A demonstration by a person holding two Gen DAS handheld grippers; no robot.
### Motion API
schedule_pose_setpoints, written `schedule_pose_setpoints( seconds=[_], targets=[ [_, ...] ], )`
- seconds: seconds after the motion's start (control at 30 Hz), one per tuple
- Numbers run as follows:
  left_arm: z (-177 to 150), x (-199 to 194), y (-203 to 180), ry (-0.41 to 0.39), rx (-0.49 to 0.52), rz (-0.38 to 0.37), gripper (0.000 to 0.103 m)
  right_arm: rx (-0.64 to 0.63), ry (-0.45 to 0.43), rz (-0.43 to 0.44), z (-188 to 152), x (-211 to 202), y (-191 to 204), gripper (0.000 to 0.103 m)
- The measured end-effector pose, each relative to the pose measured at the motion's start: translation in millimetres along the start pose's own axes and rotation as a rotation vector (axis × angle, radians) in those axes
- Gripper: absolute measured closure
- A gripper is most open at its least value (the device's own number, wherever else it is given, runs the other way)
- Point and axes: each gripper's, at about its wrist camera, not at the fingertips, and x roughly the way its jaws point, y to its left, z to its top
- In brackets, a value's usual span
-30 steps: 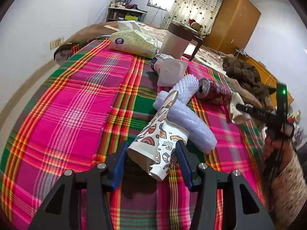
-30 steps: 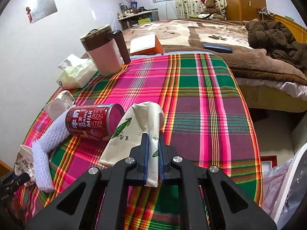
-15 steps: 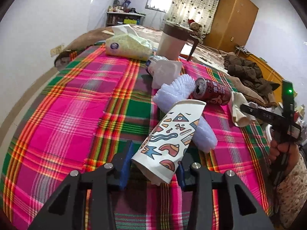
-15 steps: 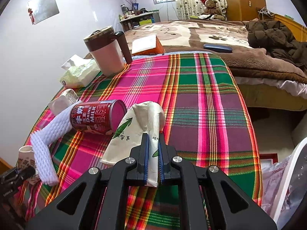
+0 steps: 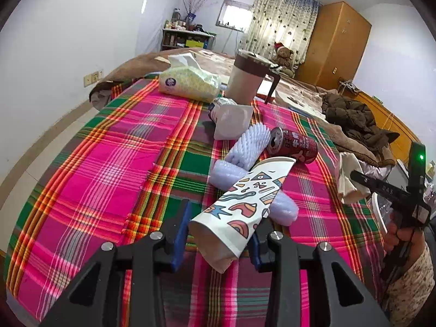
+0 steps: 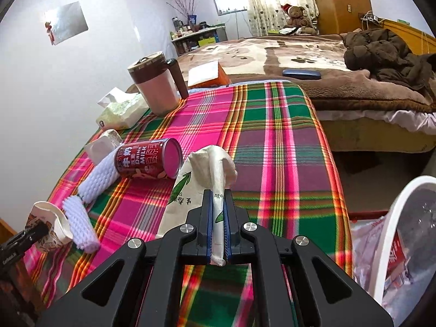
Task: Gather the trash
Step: 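Carry the paper cup and paper bag over the wastebasket with both tools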
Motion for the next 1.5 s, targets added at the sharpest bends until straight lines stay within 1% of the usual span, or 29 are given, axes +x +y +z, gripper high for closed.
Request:
schedule_pose_setpoints(
  seconds=[0.23,0.4,0.57,0.93,1.13,1.5],
  targets=[
    [4.1,-15.5,-26.4,-0.025,0.041,-0.038,0.064,0.013,-0.048,0.024,-3.5,-27.4,-2.6,0.096],
    [9.0,-26.4,-56.6,-0.058,0.084,-0.073,0.064,0.018,-0.083,0.027,-2.7,-47.0,-7.2,0.096],
    [10.6,-28.1,-86.6,-0.065,0.115,-0.113,0.064,0.02,-0.12,0.015,-4.1,-68.9,-16.5,0.096],
    [12.5,-24.2,-154.2,-0.06,0.202,-0.208,0.064,0.072,-0.193,-0.062,-10.6,-108.3,-51.3,0.096],
    [7.9,-19.9,-201.9,-0.06,0.269,-0.273,0.064,0.11,-0.225,-0.117,-15.9,-131.2,-77.3,0.096],
    [0.7,-8.3,-277.2,-0.036,0.344,-0.382,0.064,0.178,-0.252,-0.213,-26.7,-159.2,-122.0,0.096]
  ],
)
